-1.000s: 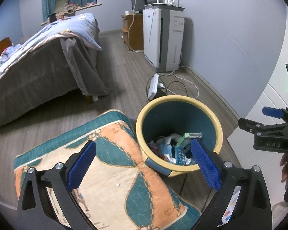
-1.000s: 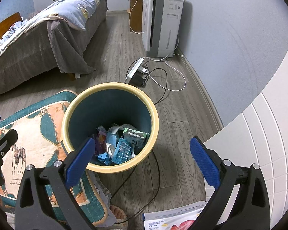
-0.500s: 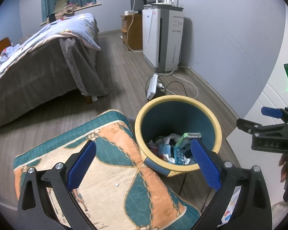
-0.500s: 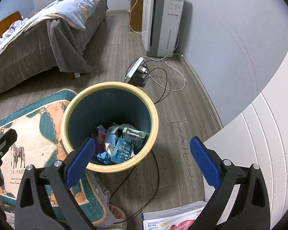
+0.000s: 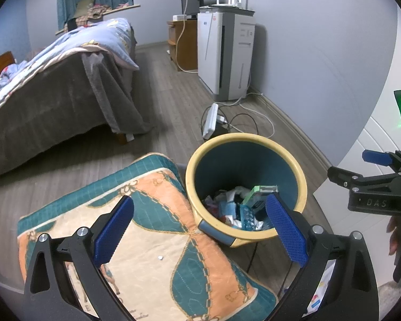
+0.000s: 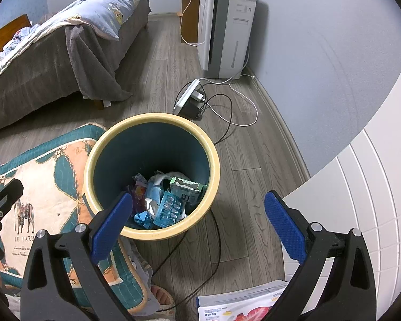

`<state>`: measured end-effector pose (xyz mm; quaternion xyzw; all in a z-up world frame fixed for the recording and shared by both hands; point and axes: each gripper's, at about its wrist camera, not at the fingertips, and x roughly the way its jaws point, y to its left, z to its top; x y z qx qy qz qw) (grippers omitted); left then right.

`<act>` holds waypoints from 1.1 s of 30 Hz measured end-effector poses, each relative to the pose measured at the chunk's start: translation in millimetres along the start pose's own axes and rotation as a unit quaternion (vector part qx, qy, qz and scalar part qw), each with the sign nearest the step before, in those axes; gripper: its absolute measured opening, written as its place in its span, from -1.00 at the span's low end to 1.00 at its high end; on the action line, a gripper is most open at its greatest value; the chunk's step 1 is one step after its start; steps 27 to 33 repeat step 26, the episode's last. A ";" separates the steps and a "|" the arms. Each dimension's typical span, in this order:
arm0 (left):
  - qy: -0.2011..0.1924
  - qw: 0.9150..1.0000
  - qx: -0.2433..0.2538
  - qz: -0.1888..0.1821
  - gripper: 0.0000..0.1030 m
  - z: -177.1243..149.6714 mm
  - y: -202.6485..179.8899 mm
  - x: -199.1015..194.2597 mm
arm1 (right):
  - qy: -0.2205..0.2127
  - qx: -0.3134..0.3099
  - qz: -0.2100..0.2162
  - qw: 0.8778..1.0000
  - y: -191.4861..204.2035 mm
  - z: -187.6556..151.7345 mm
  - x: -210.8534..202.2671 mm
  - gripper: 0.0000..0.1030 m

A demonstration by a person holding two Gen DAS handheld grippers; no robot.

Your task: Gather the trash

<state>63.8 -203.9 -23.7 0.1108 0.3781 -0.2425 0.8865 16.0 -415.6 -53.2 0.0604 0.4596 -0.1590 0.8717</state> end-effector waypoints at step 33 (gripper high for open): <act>0.006 1.000 0.002 0.011 0.90 -0.5 10.2 -8.9 | 0.024 0.026 -0.003 0.999 7.3 -0.9 1.8 0.89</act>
